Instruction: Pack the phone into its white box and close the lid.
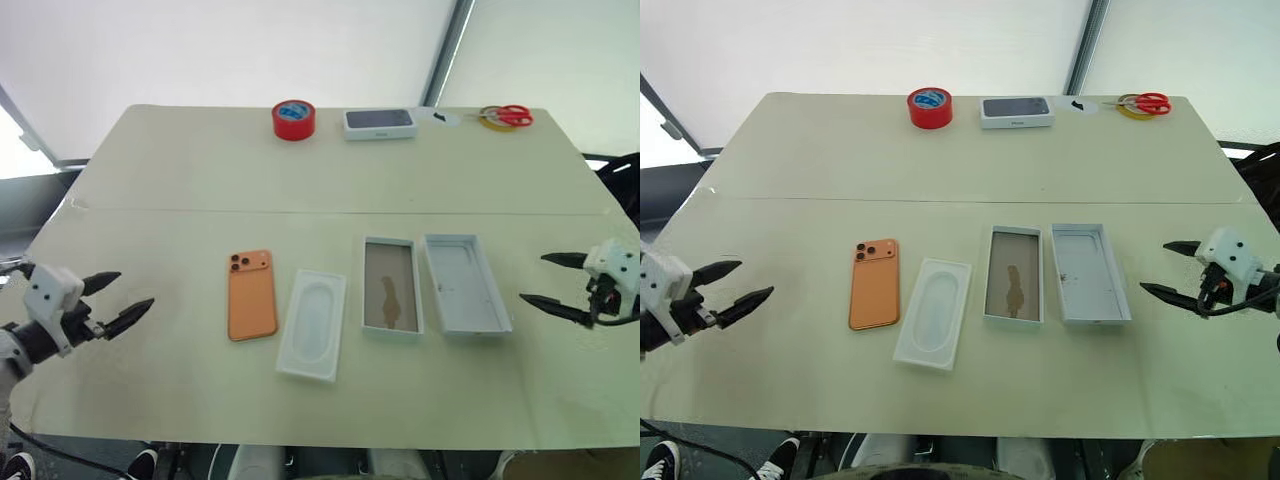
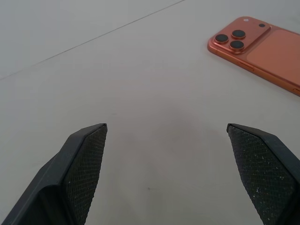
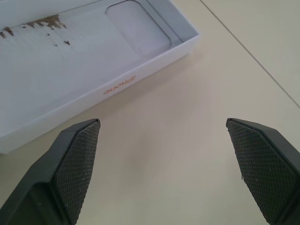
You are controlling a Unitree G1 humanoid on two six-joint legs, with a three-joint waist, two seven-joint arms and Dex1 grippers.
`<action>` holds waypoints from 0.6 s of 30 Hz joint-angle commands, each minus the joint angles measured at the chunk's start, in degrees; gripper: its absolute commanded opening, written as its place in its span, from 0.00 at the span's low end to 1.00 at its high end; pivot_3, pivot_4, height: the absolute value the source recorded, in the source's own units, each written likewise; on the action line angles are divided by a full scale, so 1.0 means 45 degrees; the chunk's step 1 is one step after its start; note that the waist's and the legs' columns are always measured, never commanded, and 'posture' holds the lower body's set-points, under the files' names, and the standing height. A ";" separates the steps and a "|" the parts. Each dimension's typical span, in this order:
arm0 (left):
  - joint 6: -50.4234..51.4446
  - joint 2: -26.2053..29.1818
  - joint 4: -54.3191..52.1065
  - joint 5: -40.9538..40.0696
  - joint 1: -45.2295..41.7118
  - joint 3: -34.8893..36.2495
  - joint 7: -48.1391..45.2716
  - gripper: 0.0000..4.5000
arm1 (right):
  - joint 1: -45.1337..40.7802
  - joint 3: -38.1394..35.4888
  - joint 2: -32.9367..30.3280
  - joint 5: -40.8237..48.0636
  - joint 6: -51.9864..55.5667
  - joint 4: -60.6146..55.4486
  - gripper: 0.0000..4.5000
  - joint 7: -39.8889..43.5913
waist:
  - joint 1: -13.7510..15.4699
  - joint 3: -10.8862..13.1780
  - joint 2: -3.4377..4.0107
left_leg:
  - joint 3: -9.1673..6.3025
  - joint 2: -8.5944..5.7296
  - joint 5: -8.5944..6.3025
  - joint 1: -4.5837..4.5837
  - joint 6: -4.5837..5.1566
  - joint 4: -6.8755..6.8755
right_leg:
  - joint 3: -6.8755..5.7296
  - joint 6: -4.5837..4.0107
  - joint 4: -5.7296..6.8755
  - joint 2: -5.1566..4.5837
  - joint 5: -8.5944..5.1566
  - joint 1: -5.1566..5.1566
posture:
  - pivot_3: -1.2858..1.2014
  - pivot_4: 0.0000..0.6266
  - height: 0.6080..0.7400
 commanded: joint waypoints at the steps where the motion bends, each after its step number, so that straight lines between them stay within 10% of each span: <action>1: -0.0634 0.0067 -0.0370 0.0249 -0.0049 0.0272 0.0221 0.95 | -0.0266 -0.0319 -0.0346 0.0144 -0.0041 -0.0128 1.00 0.0035 | 0.0006 -0.0002 0.0005 | 0.0001 0.0000 0.0000 0.0000 0.0000 0.0000 | 0.0000 0.0000 0.0000 0.0000 0.0000 0.0000 | 0.52 0.24 1.00; 18: -0.0705 0.0182 -0.0382 0.0196 -0.0547 0.0089 0.0116 0.95 | 0.0011 0.0093 -0.0059 -0.0180 0.0130 -0.1020 1.00 -0.0227 | 0.0037 -0.0001 0.0007 | 0.0003 0.0000 0.0000 0.0000 -0.0001 -0.0004 | 0.0000 0.0001 -0.0009 -0.0001 0.0001 0.0005 | 0.52 0.24 1.00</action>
